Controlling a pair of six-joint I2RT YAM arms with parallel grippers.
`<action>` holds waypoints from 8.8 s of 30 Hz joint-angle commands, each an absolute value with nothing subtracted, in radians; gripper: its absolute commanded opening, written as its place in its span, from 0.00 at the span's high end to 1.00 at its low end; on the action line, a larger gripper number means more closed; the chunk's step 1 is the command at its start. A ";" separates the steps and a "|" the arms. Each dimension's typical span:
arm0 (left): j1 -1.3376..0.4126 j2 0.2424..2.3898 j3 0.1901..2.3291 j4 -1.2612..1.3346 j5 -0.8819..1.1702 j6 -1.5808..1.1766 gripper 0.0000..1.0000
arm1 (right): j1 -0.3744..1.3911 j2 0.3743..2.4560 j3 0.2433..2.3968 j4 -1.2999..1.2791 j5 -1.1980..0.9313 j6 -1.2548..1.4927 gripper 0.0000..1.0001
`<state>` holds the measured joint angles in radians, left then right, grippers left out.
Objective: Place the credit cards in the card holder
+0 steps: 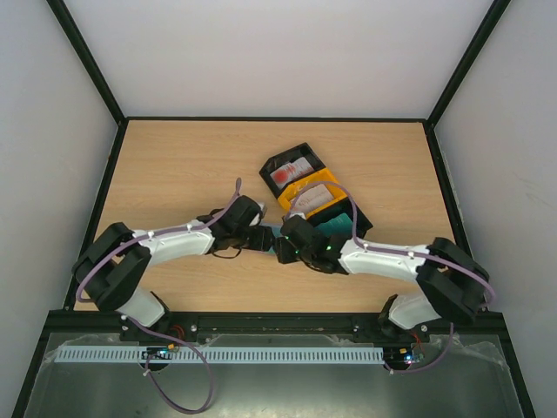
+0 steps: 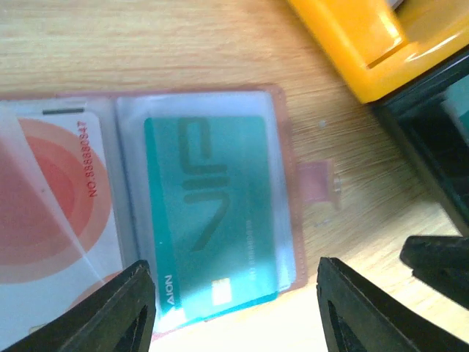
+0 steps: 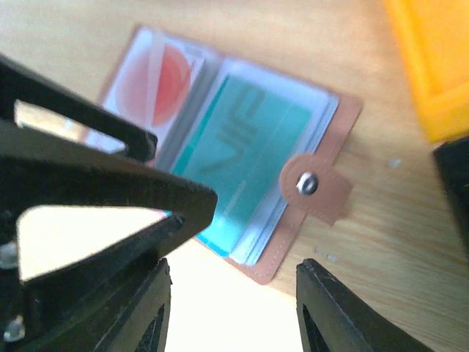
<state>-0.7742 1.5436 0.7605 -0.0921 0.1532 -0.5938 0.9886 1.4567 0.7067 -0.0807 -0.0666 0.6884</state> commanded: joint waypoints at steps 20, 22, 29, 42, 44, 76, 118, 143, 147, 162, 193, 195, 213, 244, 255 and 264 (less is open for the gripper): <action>-0.475 1.344 0.650 -0.133 0.199 -0.625 0.32 | 0.941 1.667 0.932 -0.247 0.120 0.802 0.50; -0.457 1.344 0.631 -0.121 0.214 -0.627 0.32 | 0.942 1.695 0.956 -0.282 0.138 0.806 0.50; -0.414 1.343 0.576 -0.090 0.249 -0.642 0.32 | 0.946 1.728 1.005 -0.396 0.202 0.843 0.67; -0.382 1.361 0.535 -0.067 0.253 -0.635 0.52 | 0.952 1.726 1.125 -0.489 0.247 0.848 0.98; -0.382 1.365 0.530 -0.059 0.248 -0.637 0.55 | 0.952 1.723 1.157 -0.519 0.264 0.844 0.98; -0.389 1.488 0.457 0.109 0.303 -0.721 0.64 | 0.951 1.794 1.189 0.054 -0.226 0.899 0.98; -0.386 1.151 0.576 -0.066 0.319 -0.660 0.45 | 0.848 1.764 1.058 -0.036 -0.227 0.704 0.49; -0.387 1.462 0.553 -0.090 0.266 -0.668 0.63 | 0.847 1.859 0.996 0.029 -0.369 0.669 0.54; -0.387 1.487 0.551 -0.115 0.210 -0.651 0.64 | 0.840 1.858 0.987 0.049 -0.394 0.678 0.53; -0.387 1.584 0.517 -0.133 0.149 -0.616 0.76 | 0.802 1.992 0.910 0.421 -0.665 0.870 0.53; -0.380 0.918 0.779 -0.458 0.059 -0.639 0.35 | 0.994 1.605 1.190 -0.687 0.297 0.599 0.98; -0.379 0.888 0.828 -0.498 0.054 -0.618 0.33 | 1.027 1.605 1.216 -0.786 0.403 0.629 0.98; -0.376 0.800 1.145 -0.709 -0.084 -0.494 0.15 | 1.332 2.133 1.575 -1.227 0.616 0.835 0.98; -0.364 0.819 0.860 -0.525 0.152 -0.814 0.01 | 0.980 1.427 1.104 -0.510 0.082 0.734 0.33; -0.431 0.689 0.473 -0.284 0.252 -0.946 0.03 | 0.918 1.380 0.938 -0.404 -0.130 0.644 0.36; -0.496 0.804 0.405 -0.245 0.275 -0.982 0.09 | 0.918 1.486 0.975 -0.374 -0.119 0.642 0.52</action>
